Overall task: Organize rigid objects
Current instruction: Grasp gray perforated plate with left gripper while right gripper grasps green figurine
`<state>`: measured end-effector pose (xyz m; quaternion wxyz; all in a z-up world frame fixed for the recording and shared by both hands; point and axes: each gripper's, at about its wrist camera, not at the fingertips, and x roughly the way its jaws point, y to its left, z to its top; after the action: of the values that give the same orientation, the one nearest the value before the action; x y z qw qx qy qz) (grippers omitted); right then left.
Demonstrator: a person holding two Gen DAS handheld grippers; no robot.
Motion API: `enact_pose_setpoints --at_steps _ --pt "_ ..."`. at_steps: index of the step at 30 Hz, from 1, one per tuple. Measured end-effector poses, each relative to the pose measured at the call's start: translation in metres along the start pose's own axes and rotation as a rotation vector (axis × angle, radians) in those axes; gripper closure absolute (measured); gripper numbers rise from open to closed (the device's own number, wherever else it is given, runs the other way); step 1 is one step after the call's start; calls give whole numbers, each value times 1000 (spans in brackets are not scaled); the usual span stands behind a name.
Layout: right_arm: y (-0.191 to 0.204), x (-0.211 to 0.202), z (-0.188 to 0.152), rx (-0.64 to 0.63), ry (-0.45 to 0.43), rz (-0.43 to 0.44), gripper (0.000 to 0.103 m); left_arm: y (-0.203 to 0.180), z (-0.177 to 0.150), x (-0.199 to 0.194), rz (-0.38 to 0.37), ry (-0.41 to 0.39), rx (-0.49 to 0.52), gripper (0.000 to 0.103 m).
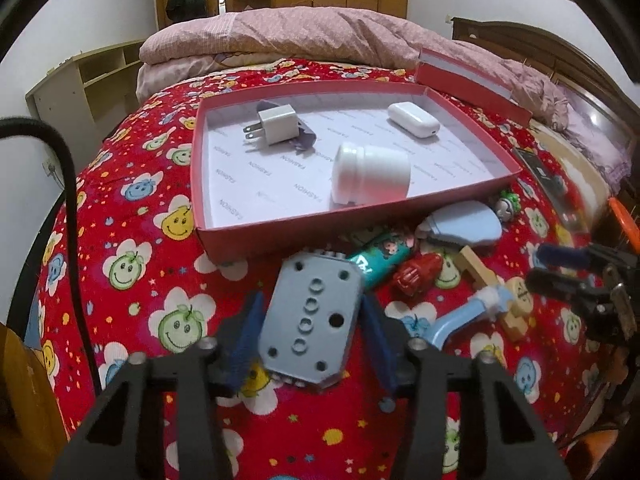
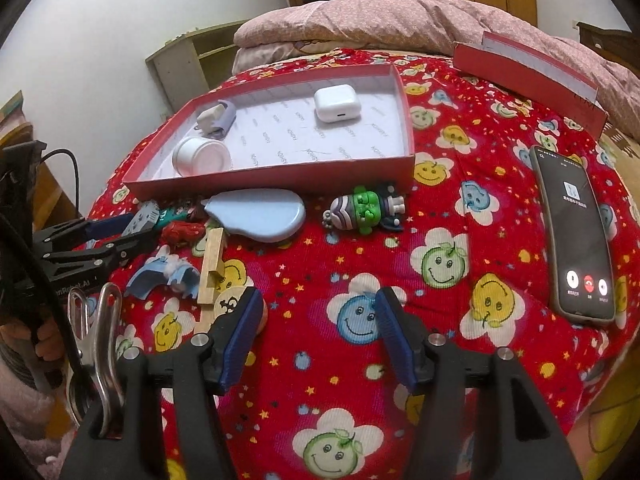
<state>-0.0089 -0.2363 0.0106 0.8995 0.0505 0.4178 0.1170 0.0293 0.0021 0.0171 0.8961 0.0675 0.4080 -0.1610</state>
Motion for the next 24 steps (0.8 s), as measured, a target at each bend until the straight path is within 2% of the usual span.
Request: enact_pose_setpoints --at_steps 7,14,18,24 --pt "-1 -3 0 -2 -4 -4 43 5 -5 -13 -7 0 -51 56" --pt "-11 -11 14 8 -26 -31 43 24 -16 -22 102 19 -140 56" --pt "-17 1 26 19 -27 -56 43 32 -23 -20 103 29 -181 56" --pt "-22 21 33 8 -11 -88 43 26 -24 -19 107 31 -158 47"
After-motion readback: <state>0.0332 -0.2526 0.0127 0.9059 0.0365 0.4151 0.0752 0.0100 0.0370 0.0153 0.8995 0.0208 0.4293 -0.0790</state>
